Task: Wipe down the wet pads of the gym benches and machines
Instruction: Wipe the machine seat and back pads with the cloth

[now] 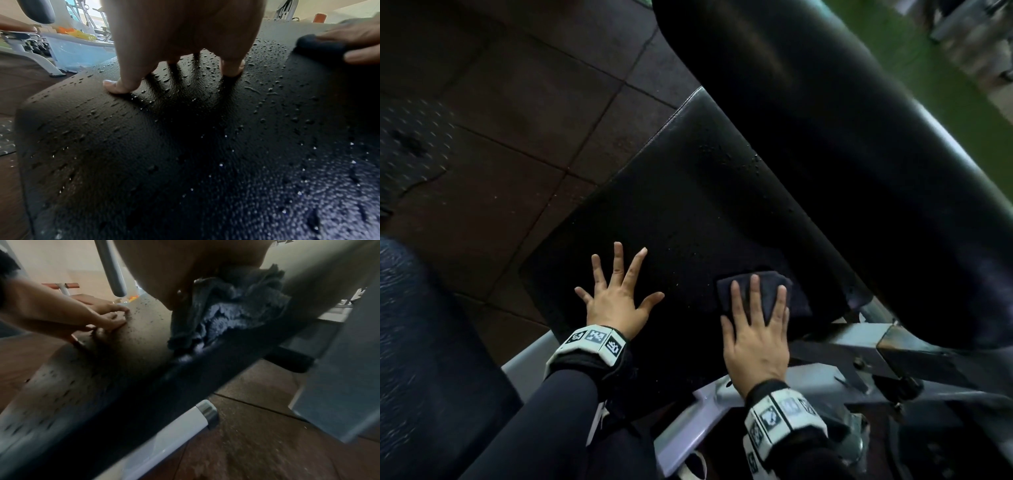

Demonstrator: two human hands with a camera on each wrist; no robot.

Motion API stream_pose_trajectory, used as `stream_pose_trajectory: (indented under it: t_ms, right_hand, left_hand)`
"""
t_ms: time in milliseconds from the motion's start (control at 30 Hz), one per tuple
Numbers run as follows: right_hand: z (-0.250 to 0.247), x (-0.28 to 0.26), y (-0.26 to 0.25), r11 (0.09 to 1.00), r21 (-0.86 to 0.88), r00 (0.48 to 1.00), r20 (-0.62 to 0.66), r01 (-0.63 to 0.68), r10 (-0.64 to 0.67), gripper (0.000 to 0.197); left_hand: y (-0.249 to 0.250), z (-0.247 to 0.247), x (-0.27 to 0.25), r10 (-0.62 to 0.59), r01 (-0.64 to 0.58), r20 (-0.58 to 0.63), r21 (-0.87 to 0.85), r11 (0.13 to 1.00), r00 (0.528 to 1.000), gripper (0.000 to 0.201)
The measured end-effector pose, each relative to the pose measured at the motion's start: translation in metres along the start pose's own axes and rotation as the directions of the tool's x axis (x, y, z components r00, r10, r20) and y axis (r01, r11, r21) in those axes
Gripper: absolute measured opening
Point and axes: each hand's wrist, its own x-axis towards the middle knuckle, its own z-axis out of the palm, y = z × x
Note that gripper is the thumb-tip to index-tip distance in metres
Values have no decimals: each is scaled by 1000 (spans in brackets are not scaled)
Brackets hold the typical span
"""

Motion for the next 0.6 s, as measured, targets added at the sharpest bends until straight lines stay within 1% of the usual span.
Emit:
stream_pose_trajectory:
  t_ms: [67, 133, 200, 267, 300, 367, 433, 467, 533, 600]
  right_hand:
    - [-9, 23, -6, 997, 14, 995, -78, 71, -69, 54]
    - [-17, 52, -1, 994, 12, 989, -109, 106, -104, 53]
    - [-28, 78, 11, 997, -10, 991, -111, 79, -80, 55]
    - [-39, 93, 28, 1000, -7, 993, -117, 5, -6, 58]
    - [-43, 95, 38, 999, 14, 994, -96, -47, 48, 59]
    - [-48, 89, 57, 987, 33, 987, -40, -157, 159, 56]
    - [-44, 72, 70, 972, 37, 972, -30, -233, 234, 55]
    - [-41, 61, 72, 969, 29, 968, -48, -244, 245, 56]
    - [-32, 42, 71, 974, -2, 969, -97, -227, 225, 58]
    - [-26, 30, 68, 975, -44, 971, -105, -220, 214, 61]
  left_hand:
    - [0, 0, 0, 4, -4, -4, -5, 1000, 1000, 82]
    - [0, 0, -1, 6, -6, -9, -15, 1000, 1000, 82]
    - [0, 1, -1, 7, -7, -12, -17, 1000, 1000, 81]
    - [1, 0, -2, 4, -4, -11, -13, 1000, 1000, 81]
    - [1, 0, -2, 1, -1, -10, -7, 1000, 1000, 81]
    - [2, -2, -4, -1, 1, -13, 7, 1000, 1000, 82]
    - [3, -5, -4, -1, 1, -47, -7, 1000, 999, 84]
    - [3, -9, -4, -10, 7, -82, -33, 999, 997, 85]
    - [3, -19, 1, -63, 46, -168, -104, 993, 984, 80]
    - [-1, -32, 11, -132, 105, -203, -139, 985, 970, 75]
